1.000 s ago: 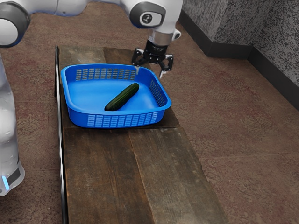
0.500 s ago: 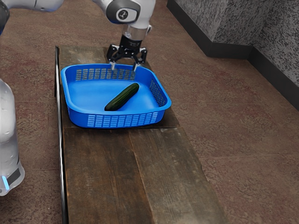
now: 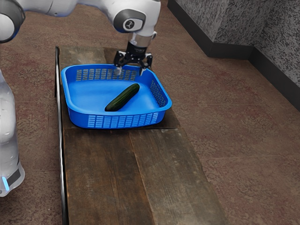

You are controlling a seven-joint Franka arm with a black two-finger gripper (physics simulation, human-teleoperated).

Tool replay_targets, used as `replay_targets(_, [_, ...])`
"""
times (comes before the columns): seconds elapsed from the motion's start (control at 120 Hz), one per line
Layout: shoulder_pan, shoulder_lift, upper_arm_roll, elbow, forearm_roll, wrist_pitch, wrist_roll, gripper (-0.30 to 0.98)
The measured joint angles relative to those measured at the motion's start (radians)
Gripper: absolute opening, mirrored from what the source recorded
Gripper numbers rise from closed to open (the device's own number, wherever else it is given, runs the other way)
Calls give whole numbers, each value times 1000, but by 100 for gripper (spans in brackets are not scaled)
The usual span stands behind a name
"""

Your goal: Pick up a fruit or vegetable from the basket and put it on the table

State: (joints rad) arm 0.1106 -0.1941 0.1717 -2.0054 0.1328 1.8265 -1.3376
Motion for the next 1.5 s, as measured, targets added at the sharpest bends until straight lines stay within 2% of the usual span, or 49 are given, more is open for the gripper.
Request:
replay_targets(0.167, [0, 33, 0, -1, -5, 47, 71, 69])
replay_targets(0.333, [0, 86, 3, -9, -45, 152, 128, 69])
replay_targets(0.6, [3, 147, 3, -29, -79, 295, 171, 69])
replay_targets(0.8, [8, 159, -1, -29, -102, 347, 191, 69])
replay_targets(1.117, [20, 167, -7, -50, -114, 352, 211, 69])
replay_targets(1.5, [-7, 60, -7, -109, -104, 211, 219, 69])
